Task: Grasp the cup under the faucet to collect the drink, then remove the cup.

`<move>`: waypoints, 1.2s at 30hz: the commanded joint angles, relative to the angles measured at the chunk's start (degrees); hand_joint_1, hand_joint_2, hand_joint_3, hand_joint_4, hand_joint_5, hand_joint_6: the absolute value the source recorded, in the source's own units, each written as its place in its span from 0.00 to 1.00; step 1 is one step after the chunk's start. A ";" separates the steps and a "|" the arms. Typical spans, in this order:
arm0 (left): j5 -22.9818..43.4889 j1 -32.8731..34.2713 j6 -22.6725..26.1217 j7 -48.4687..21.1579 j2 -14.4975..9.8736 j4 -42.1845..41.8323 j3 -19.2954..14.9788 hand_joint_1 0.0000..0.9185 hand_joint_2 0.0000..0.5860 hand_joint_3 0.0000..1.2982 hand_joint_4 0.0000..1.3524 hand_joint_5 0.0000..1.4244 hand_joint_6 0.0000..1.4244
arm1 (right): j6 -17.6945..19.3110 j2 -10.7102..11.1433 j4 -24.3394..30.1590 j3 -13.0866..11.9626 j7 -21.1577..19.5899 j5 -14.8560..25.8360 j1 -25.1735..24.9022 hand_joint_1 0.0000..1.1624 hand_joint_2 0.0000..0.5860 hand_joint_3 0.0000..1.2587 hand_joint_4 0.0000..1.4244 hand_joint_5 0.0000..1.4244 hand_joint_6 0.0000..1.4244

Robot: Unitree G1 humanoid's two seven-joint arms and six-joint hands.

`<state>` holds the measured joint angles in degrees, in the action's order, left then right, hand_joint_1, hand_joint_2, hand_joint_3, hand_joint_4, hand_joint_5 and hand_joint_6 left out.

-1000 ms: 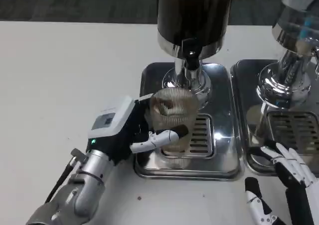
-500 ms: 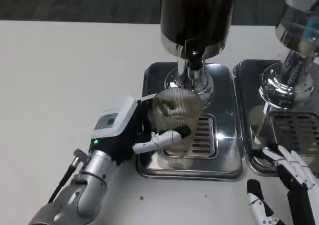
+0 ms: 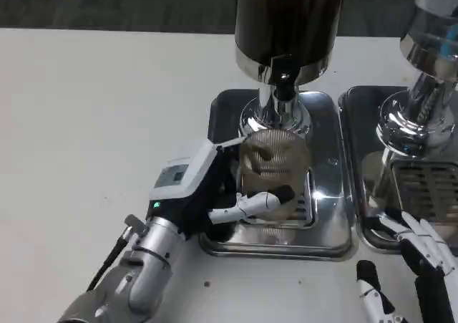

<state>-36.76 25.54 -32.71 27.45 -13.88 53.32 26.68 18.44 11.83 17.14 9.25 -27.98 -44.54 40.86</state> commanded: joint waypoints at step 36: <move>-4.49 2.94 6.19 2.58 -0.35 1.45 1.36 0.09 0.20 0.26 0.28 0.48 0.47 | 0.70 0.03 -0.12 -1.16 0.97 3.05 -0.83 0.31 0.80 0.26 0.12 0.09 0.17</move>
<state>-40.72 27.62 -28.54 29.32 -13.06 53.51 28.24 18.44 11.82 17.60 8.40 -27.22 -42.04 40.42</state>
